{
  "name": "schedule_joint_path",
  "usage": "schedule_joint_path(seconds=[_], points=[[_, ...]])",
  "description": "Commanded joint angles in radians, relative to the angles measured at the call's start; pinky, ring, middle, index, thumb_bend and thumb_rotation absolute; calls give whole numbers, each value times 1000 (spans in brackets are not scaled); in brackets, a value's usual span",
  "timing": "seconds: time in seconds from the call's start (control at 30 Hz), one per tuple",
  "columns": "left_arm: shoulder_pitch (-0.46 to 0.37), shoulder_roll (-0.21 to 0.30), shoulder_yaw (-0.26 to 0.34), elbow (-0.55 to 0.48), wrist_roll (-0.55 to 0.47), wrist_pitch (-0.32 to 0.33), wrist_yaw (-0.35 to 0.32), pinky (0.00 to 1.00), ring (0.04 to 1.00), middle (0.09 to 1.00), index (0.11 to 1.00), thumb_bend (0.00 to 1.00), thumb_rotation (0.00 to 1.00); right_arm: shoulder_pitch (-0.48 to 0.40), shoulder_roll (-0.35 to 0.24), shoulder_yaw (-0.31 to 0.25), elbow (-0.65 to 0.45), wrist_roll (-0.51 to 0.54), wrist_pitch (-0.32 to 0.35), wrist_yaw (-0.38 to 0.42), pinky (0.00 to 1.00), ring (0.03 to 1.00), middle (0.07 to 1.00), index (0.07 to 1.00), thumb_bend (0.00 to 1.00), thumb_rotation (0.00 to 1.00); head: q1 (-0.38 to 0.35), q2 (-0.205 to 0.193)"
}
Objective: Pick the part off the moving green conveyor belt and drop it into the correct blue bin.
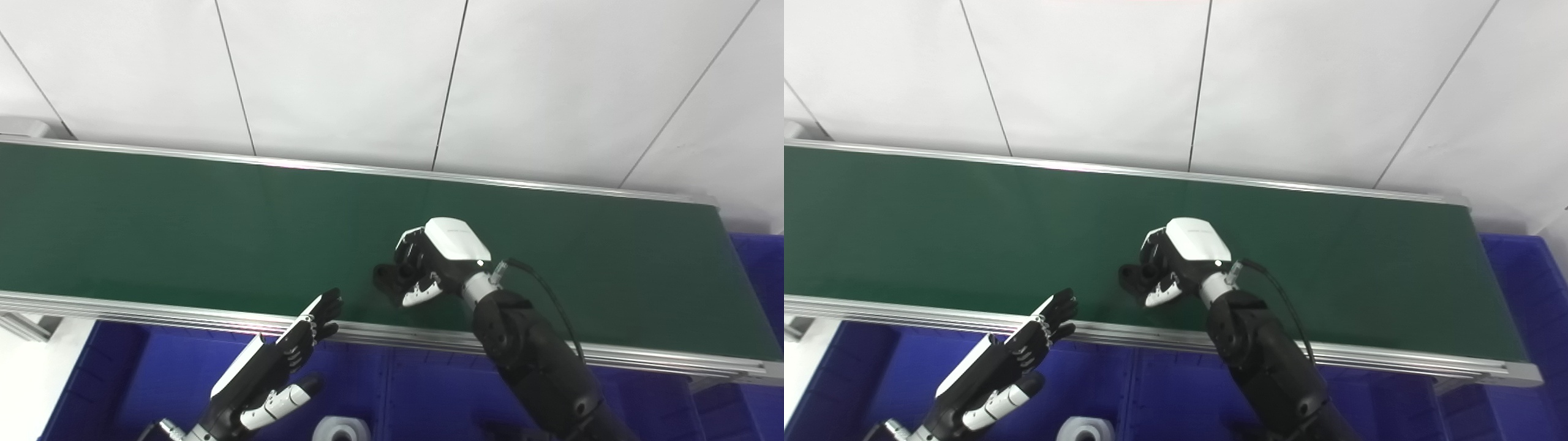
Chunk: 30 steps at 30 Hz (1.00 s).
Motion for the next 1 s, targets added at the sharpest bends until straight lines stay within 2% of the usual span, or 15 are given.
schedule_joint_path(seconds=[0.0,0.1,0.23,0.5,0.57,0.63,0.73,0.8,0.9,0.97], points=[[-11,-1,1,-37,-16,-17,-1,955,1000,1000,1000,355,717,3,7,20,2,2,-48,3,378,402,480,531,514,0,-1,3],[-14,-5,1,-39,-15,-14,2,955,1000,1000,1000,348,721,5,6,28,9,-6,-59,-12,362,396,473,532,515,0,-1,6],[-15,-5,3,-35,-18,-10,2,958,1000,1000,1000,358,714,18,0,42,9,-32,-93,-72,349,396,463,526,517,0,0,2],[-18,-12,5,-32,-15,-12,4,955,1000,1000,1000,351,703,35,-5,76,12,-158,-117,-223,288,385,436,528,517,0,2,1],[-21,-11,5,-28,-13,-12,3,956,1000,1000,1000,352,705,44,-2,78,3,-183,-120,-266,303,398,433,522,518,0,3,-3],[-21,-12,5,-27,-15,-12,2,957,1000,1000,1000,359,703,55,3,71,-9,-190,-130,-312,297,398,430,517,519,0,4,-4],[-18,-14,6,-24,-12,-16,5,953,1000,1000,1000,364,694,73,12,57,-46,-194,-122,-341,307,400,430,516,519,0,5,-7],[-15,-17,7,-28,-2,-9,12,945,1000,1000,1000,363,689,87,16,45,-80,-199,-117,-356,309,433,474,492,522,0,5,-7],[-15,-21,5,-29,-1,-11,13,943,1000,1000,1000,346,685,118,28,14,-151,-193,-113,-384,366,408,442,518,519,0,7,-10],[-17,-20,6,-23,2,-22,11,947,1000,1000,1000,348,704,142,37,-10,-197,-183,-122,-406,340,408,450,512,518,0,5,-11]])
